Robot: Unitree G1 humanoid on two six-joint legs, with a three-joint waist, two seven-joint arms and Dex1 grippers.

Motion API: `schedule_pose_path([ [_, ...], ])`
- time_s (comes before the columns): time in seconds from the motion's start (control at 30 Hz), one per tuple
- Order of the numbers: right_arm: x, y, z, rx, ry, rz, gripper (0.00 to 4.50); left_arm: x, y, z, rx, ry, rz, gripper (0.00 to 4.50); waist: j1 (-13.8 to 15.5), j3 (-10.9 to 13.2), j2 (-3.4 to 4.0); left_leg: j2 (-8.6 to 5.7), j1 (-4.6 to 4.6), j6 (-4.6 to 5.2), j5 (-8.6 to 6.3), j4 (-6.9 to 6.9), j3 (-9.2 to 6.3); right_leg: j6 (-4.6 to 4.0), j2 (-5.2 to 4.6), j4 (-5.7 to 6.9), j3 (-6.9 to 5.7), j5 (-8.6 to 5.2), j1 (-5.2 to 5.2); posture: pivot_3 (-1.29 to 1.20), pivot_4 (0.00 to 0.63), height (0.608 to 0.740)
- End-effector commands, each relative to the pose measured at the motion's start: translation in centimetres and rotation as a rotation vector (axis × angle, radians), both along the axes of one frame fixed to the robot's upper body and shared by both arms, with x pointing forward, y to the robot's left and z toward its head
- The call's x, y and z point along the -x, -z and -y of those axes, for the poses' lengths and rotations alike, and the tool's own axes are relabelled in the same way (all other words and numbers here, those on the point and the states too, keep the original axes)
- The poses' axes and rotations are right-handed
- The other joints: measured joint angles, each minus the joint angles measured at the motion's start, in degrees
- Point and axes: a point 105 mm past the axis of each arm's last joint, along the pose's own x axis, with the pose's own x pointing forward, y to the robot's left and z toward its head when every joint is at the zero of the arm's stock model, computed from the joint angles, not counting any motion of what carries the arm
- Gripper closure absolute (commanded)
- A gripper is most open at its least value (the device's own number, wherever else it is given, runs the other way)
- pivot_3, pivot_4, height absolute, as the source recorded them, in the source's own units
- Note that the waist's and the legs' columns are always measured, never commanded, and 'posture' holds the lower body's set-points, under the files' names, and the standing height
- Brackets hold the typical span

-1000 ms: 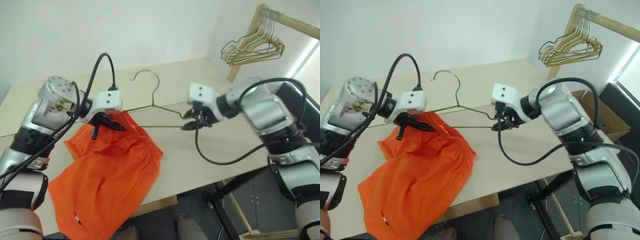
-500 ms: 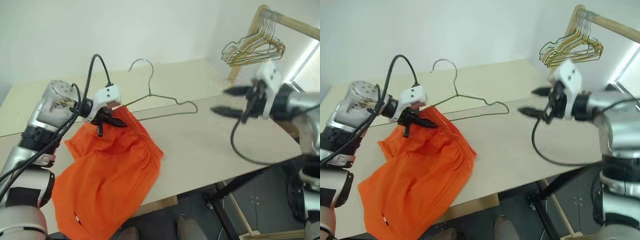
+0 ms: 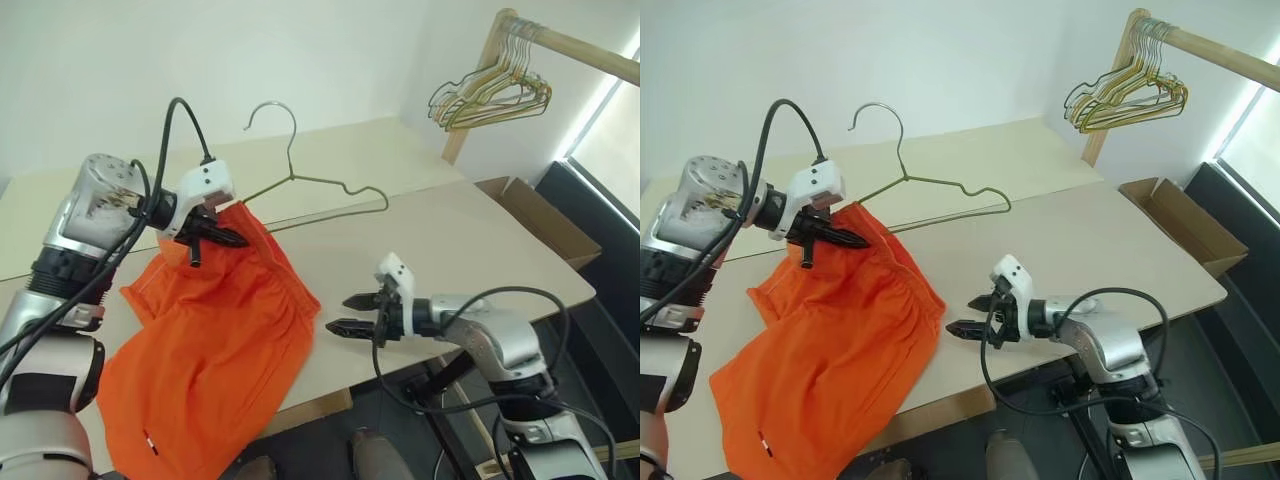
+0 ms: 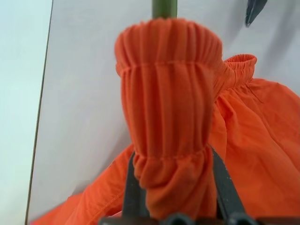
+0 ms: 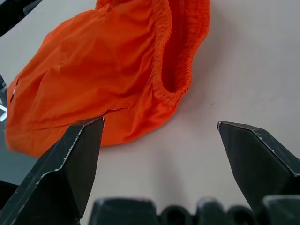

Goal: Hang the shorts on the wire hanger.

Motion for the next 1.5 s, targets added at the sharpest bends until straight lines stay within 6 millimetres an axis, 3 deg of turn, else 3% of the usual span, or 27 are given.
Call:
schedule_pose_path([
  [0.03,0.2,0.2,-1.3,-0.044,-0.038,-0.09,0.01,0.3,-1.9,0.0,0.016,0.01,0.05,4.5,0.2,0.0,0.0,0.0,0.01,0.0,0.0,-0.01,-0.01,0.0,0.01,0.0,0.0,0.0,0.0,-0.12,0.049,0.74],
  [0.53,-1.1,1.5,-4.8,-0.113,-0.018,-0.215,0.01,0.7,-2.0,0.1,0.023,0.017,0.047,4.5,0.7,0.0,0.01,0.0,0.03,0.01,0.0,-0.01,-0.07,0.0,0.03,0.07,-0.01,0.0,-0.02,-0.11,0.059,0.74],
  [0.8,-1.5,1.3,-4.8,-0.126,-0.008,-0.22,2.55,0.7,-1.9,0.0,0.04,0.006,0.057,4.5,0.8,0.0,0.01,-0.01,0.03,0.0,0.0,-0.01,-0.07,0.0,0.03,0.08,-0.01,0.0,-0.03,-0.1,0.059,0.74],
  [1.0,-1.9,-0.1,-4.2,-0.176,-0.011,-0.191,4.49,0.8,-1.7,-0.2,0.051,-0.008,0.059,4.5,0.9,0.0,0.01,-0.01,0.04,0.0,0.0,-0.01,-0.07,0.0,0.03,0.09,-0.01,0.0,-0.03,-0.1,0.058,0.74],
  [1.23,-2.0,-1.9,-2.5,-0.181,-0.051,-0.119,4.49,2.4,-0.4,-0.7,0.066,0.027,0.007,4.5,1.0,0.0,0.01,-0.01,-0.01,0.01,-0.01,-0.03,-0.08,0.01,0.01,0.08,-0.01,0.0,-0.06,-0.11,0.056,0.74],
  [1.37,-2.8,-2.5,0.0,-0.121,-0.052,-0.076,4.49,4.0,-0.3,-1.1,0.112,0.122,0.007,4.5,1.0,0.0,0.01,0.0,-0.01,0.01,-0.01,-0.03,-0.06,0.01,0.01,0.04,0.0,0.0,-0.06,-0.12,0.054,0.74],
  [1.5,-3.8,-2.8,3.4,-0.049,-0.048,-0.042,4.49,4.4,-0.7,-1.9,0.165,0.12,0.027,4.5,1.4,0.0,0.01,0.0,0.0,0.01,-0.01,-0.01,-0.06,0.0,0.0,-0.02,-0.01,0.0,0.0,-0.11,0.049,0.74],
])
